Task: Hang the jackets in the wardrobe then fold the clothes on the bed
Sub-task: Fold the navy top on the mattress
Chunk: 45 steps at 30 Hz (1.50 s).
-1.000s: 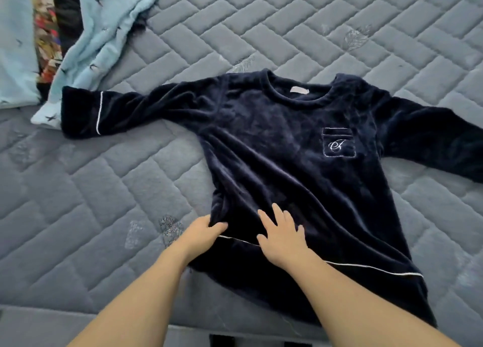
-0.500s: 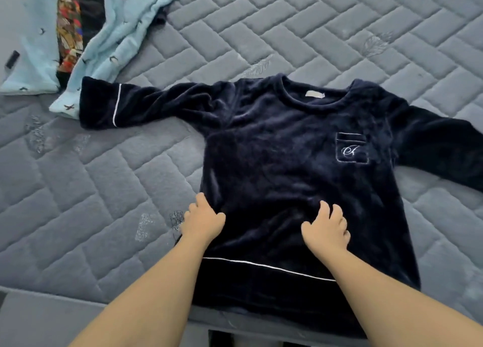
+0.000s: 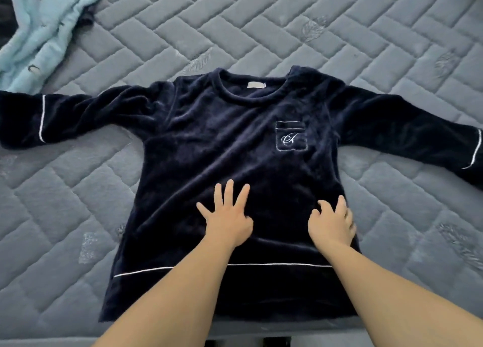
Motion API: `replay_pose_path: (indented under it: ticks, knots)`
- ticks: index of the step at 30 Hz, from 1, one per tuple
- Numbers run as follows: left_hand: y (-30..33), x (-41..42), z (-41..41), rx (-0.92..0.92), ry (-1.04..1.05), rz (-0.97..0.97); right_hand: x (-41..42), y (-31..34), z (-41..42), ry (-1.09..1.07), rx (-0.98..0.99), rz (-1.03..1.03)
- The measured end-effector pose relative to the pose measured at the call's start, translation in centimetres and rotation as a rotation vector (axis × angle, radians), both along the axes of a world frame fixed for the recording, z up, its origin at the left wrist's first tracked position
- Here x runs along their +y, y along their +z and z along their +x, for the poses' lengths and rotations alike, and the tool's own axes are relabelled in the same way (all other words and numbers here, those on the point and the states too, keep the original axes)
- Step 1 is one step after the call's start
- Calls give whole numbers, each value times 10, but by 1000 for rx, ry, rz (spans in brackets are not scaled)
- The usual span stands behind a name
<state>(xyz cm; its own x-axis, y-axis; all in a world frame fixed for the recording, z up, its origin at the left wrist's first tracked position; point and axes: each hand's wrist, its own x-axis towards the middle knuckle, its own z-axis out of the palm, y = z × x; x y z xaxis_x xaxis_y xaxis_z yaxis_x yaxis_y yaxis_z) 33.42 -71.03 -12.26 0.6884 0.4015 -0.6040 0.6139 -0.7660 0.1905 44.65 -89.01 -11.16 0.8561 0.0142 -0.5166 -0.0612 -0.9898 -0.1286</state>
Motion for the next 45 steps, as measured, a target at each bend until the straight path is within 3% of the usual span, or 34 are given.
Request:
replay_pose_path:
  ticks: [3,6,8,11,16,18,20,24,28,30,32,38,41,45]
  knots:
    - [-7,-17,8,249,2,-79,-9,2,23,-233,-124,149]
    - [0,-10,-6,456,34,32,-18,2,53,-386,78,200]
    - [10,-4,-12,542,35,61,-21,4,68,-379,260,298]
    - [21,-2,-3,577,-56,133,-30,8,83,-278,296,321]
    - [32,-12,43,479,-48,113,-52,9,79,-288,202,60]
    - [27,-11,53,412,-95,151,-45,10,66,-138,155,-81]
    - [19,-2,55,304,-121,142,-27,10,56,147,55,-163]
    - [5,45,34,134,-38,96,41,5,47,515,109,-35]
    - [4,124,-24,146,87,113,133,3,23,708,189,33]
    - [12,170,-56,127,225,152,183,4,8,796,199,54]
    - [22,219,-83,39,502,131,234,6,-7,862,198,92]
    - [32,363,-125,-370,1398,-266,388,8,-44,861,162,193]
    - [21,408,-119,-506,1705,-490,446,-1,-54,880,-5,165]
    - [8,457,-102,-730,2035,-588,476,-13,-48,905,-270,203]
